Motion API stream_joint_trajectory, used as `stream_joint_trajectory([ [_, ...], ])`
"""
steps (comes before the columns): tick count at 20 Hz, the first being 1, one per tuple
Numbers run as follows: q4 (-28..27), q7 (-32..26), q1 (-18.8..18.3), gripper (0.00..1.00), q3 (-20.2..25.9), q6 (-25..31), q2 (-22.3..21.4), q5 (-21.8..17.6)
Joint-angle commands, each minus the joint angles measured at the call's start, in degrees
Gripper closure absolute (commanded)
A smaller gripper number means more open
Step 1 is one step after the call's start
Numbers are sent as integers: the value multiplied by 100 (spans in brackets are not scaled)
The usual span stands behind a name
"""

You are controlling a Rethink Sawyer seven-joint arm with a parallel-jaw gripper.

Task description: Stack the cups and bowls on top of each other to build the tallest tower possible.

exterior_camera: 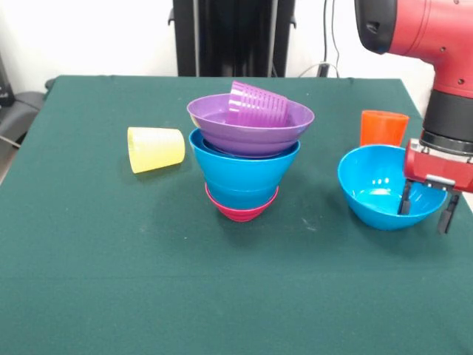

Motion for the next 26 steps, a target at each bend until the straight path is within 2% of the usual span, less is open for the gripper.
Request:
stream_joint_trajectory([
  [1, 329, 735, -110, 0, 394, -118, -11, -228],
  [4, 353, 784, -50, 0, 360, -18, 0, -164],
  [5, 387, 750, -68, 100, 396, -53, -16, -199],
  [19, 555, 805, 13, 100, 404, 38, -113, -147],
  [23, 523, 933, 156, 100, 215, 32, -59, -45],
  [26, 676, 878, 139, 100, 222, 33, -247, -124],
])
